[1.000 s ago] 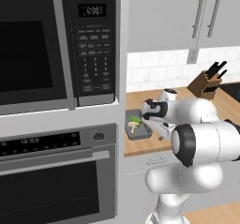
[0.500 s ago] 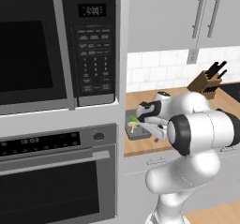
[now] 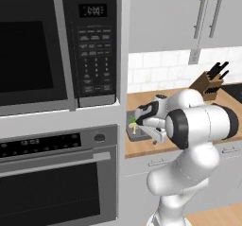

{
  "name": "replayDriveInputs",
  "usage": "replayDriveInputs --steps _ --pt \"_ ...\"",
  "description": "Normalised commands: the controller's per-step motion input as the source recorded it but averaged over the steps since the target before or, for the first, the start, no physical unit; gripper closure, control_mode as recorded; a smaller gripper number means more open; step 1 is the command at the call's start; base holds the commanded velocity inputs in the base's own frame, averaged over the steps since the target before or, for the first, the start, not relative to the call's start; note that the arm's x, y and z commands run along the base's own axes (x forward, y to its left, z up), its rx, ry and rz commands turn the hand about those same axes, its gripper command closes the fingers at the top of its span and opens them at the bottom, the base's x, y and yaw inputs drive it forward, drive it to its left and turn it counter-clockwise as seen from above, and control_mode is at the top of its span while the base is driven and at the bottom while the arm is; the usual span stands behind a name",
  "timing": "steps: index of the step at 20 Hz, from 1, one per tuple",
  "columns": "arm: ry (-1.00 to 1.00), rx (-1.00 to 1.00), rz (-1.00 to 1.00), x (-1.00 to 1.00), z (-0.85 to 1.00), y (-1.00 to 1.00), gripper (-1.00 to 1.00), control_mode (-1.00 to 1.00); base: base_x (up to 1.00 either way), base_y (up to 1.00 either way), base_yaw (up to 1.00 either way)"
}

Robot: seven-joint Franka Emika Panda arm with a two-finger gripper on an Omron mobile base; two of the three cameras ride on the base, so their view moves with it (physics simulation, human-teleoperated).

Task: Take the meat container that has the fish and place it on the second highest rack of the freezer. Then take the vegetable container that has the mushroom and lemon wedge and place it on the highest rack of the freezer.

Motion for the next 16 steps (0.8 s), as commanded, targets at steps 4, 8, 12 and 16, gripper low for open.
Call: replayDriveInputs --steps 4,8,12,16 --pt "0.0 0.0 0.0 0.05 0.0 0.0 -1.0 -1.0 0.0 0.0 0.0" --pt "0.0 0.0 0.0 0.17 0.0 0.0 -1.0 -1.0 0.0 0.0 0.0" --pt "0.0 0.0 0.0 0.15 -0.03 0.0 -1.0 -1.0 0.0 0.0 0.0" --pt "0.0 0.0 0.0 0.01 -0.09 0.0 1.0 -1.0 0.0 0.0 0.0"
